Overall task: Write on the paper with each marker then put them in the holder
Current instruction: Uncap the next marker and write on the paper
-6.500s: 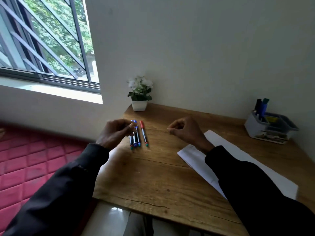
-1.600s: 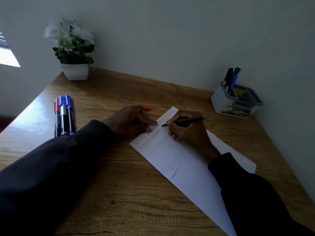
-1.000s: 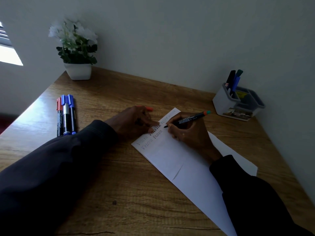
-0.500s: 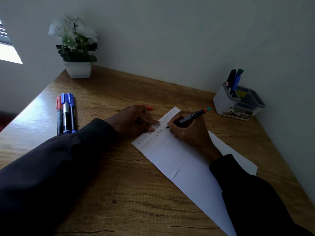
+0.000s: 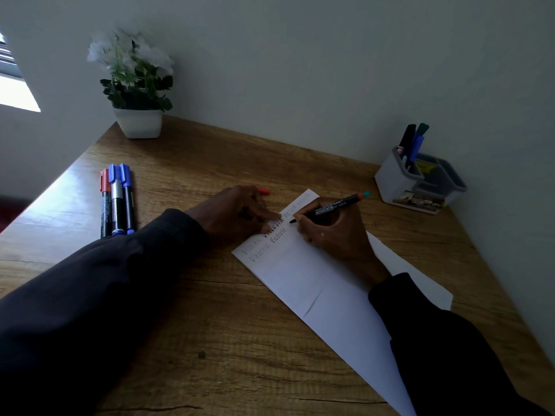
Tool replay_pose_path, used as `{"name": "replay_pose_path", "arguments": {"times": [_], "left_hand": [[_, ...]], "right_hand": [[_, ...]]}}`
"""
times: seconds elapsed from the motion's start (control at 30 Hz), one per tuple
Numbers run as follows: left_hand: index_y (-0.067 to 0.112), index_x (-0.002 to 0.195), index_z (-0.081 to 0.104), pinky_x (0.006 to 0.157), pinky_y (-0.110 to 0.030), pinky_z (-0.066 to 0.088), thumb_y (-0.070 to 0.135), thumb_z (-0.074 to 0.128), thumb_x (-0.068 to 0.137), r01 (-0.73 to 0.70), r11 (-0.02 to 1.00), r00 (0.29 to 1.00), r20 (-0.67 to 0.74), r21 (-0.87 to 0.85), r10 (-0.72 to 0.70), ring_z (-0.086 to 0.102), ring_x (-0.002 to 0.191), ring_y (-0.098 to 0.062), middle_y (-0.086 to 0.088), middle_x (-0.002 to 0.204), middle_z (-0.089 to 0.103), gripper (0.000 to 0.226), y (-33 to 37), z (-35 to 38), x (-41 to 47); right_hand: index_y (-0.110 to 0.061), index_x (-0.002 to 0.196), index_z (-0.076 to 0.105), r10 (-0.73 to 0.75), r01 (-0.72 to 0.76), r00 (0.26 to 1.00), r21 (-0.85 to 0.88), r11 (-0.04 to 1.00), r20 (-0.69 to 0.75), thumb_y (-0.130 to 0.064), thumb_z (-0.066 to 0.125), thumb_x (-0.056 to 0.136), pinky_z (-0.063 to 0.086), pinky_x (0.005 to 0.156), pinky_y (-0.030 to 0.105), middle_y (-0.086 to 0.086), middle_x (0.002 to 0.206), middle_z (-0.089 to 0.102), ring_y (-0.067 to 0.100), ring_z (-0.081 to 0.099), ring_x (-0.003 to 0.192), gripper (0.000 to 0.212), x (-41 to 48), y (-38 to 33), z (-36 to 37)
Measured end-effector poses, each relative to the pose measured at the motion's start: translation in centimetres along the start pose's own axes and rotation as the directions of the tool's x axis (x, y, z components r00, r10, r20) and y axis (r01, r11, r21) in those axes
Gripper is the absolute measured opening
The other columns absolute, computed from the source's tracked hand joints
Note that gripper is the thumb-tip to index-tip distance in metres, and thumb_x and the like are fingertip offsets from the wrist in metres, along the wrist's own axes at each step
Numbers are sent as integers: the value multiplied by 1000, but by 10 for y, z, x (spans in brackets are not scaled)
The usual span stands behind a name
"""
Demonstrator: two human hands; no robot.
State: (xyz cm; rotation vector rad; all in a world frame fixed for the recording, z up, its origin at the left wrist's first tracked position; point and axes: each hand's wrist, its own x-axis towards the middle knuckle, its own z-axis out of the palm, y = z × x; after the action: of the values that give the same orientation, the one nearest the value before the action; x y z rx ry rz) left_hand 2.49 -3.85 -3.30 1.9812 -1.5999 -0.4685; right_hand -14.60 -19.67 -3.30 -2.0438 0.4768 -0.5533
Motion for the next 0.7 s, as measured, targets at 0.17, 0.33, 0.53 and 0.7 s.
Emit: {"name": "replay_pose_path", "arguments": {"times": [0.17,0.33,0.53,0.7], "left_hand": [[31,123,64,75,-2,35,28,64,90,0,1000,1000,-4,-3,0,24,128,4,5,138,46,33,0,1,0],[31,122,64,77,-4,36,28,64,90,-13,1000,1000,-10,2,13,26,131,1,4,138,46,33,-2,2,1],[30,123,63,76,0,36,28,65,89,-31,999,999,-9,31,31,22,128,6,4,136,49,34,-6,2,3],[30,124,63,73,2,37,27,64,90,-35,999,999,-3,34,35,20,125,8,4,139,46,34,-6,2,3]], "right_hand": [[-18,80,69,87,-87,996,10,996,-16,-12,77,88,52,53,15,-8,68,74,6,69,56,13,0,1,1],[-16,79,70,41,-41,999,-16,999,-2,-7,77,87,52,51,16,-5,67,73,9,68,55,14,1,-2,-1],[-12,82,72,54,-53,998,32,998,-23,-10,78,87,53,52,18,2,70,74,12,69,56,8,2,2,1],[-14,84,72,52,-51,998,41,998,-36,-11,77,88,54,53,20,4,74,75,15,70,58,7,3,5,1]]}}
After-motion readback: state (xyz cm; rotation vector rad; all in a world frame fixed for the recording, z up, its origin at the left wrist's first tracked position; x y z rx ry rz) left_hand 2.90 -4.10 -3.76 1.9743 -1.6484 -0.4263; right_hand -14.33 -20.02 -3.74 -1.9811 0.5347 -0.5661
